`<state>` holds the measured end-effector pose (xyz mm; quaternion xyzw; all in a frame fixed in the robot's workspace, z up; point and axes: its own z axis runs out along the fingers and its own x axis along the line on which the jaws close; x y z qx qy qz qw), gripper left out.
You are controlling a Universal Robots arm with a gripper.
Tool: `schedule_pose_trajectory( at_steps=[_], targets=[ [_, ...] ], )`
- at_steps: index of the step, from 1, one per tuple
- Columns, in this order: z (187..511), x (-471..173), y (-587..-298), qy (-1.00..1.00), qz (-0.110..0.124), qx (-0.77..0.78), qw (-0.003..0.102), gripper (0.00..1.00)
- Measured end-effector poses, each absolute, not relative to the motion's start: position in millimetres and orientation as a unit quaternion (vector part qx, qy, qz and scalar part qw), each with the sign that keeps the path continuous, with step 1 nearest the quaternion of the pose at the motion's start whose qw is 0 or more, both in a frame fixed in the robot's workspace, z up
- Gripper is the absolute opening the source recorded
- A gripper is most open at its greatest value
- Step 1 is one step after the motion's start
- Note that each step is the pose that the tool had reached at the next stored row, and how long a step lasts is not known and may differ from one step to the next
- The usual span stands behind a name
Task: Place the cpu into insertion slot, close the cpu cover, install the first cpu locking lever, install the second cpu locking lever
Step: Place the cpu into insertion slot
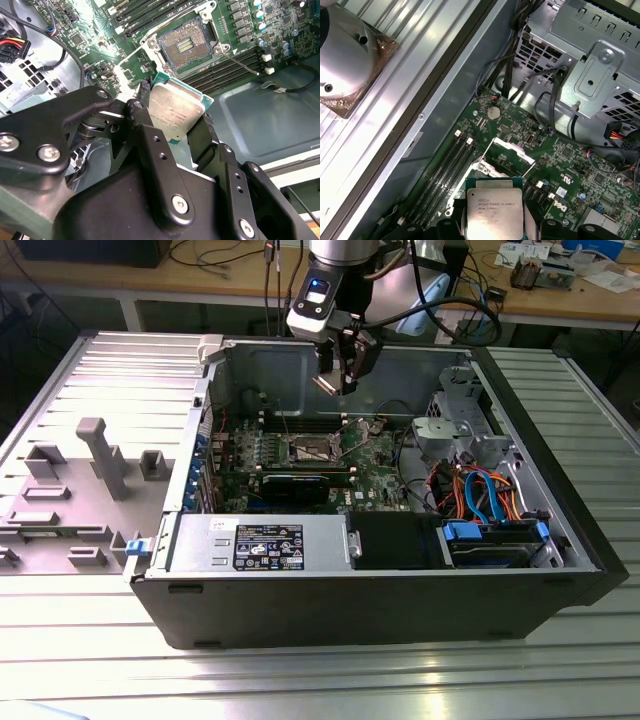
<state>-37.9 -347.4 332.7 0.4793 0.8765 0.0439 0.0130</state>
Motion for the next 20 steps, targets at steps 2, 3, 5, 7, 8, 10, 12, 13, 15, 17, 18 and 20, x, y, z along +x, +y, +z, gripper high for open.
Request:
schedule_pose_trajectory(
  at_steps=[2, 3, 5, 7, 8, 10, 12, 13, 15, 17, 18, 20],
  targets=[
    [332.7, -37.9, -347.4, 0.876, 0.044, 0.48, 0.013, 0.55],
    [332.7, -37.9, -347.4, 0.876, 0.044, 0.481, 0.013, 0.55],
    [332.7, -37.9, -347.4, 0.875, 0.044, 0.482, 0.013, 0.55],
    [332.6, -37.9, -347.4, 0.874, 0.044, 0.483, 0.013, 0.55],
    [332.6, -37.9, -347.4, 0.874, 0.044, 0.484, 0.013, 0.55],
    [332.6, -37.9, -347.4, 0.873, 0.044, 0.486, 0.013, 0.55],
    [332.5, -37.9, -347.4, 0.872, 0.044, 0.488, 0.013, 0.55],
    [332.5, -37.9, -347.4, 0.871, 0.044, 0.489, 0.013, 0.55],
    [332.5, -37.9, -347.4, 0.87, 0.044, 0.491, 0.014, 0.55],
    [332.4, -37.9, -347.4, 0.869, 0.044, 0.493, 0.014, 0.55],
    [332.4, -37.9, -347.4, 0.869, 0.044, 0.493, 0.014, 0.55],
    [332.4, -37.9, -347.4, 0.868, 0.044, 0.495, 0.014, 0.55]
  ],
)
